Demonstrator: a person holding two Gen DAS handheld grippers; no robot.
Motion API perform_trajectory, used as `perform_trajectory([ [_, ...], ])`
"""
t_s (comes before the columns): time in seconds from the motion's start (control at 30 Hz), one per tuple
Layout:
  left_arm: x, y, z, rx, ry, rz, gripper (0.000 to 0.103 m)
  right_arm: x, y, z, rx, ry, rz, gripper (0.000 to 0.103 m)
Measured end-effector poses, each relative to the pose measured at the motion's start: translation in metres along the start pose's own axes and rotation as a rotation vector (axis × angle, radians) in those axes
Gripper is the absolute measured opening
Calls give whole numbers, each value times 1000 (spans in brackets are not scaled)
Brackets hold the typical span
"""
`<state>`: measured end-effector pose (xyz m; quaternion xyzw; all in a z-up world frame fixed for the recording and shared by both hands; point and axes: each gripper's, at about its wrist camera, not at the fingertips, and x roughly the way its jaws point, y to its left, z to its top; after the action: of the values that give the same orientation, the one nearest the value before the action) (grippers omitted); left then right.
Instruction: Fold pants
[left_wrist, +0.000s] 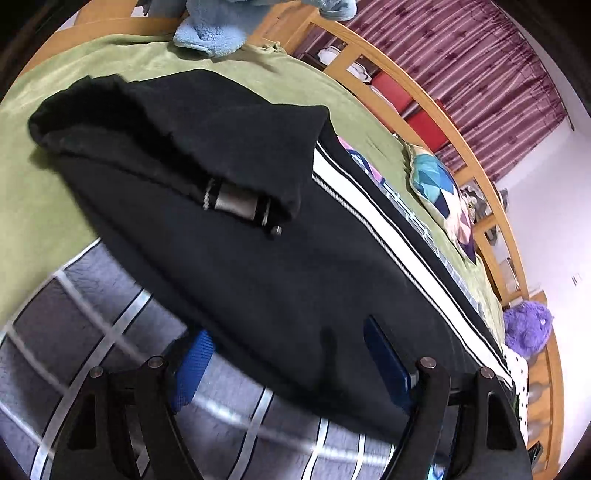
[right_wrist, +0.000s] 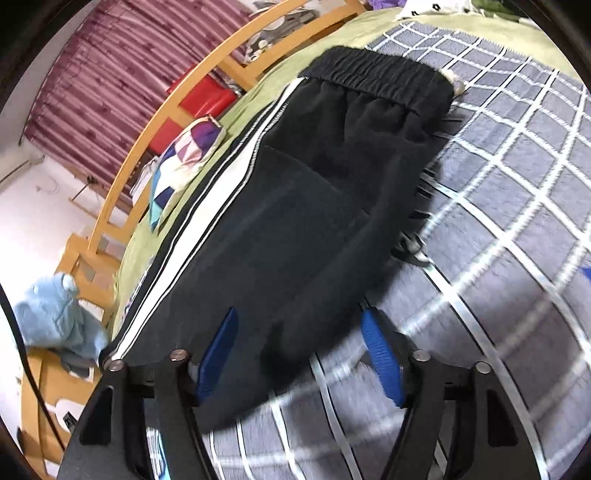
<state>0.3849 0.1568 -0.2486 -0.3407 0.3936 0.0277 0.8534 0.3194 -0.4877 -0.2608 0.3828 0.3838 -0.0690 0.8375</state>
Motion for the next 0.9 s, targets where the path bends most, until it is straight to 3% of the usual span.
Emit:
perform_trajectory([
  [0.17,9,-1,17,-33,5,-20,75,30,9,22,-2,-49,-26,65],
  [0.2,11,2,24,-51,8,-32,67,34,9,27,-5,-65,-37,58],
  [0.23,10,9,28,-82,8,-34,60,39,9,33,0,-73,-56,43],
  [0.3,11,21,34,-161,20,-23,21,45,1,43,47,-69,-79,17],
  [0.37,11,21,41,-127,54,-21,12,44,-4,51,75,-49,-33,14],
  [0.5,-36,-1,38,-11,-14,-26,10,6,28,53,-34,-111,-38,13],
  [0.63,-88,-11,24,43,-23,-34,10,-45,57,49,-144,-144,-62,13],
  [0.77,-147,-3,-15,124,7,-30,10,-109,41,31,-162,-142,-54,13],
  [0.9,-198,21,-77,188,68,-21,10,-169,2,-9,-202,-110,-92,13],
])
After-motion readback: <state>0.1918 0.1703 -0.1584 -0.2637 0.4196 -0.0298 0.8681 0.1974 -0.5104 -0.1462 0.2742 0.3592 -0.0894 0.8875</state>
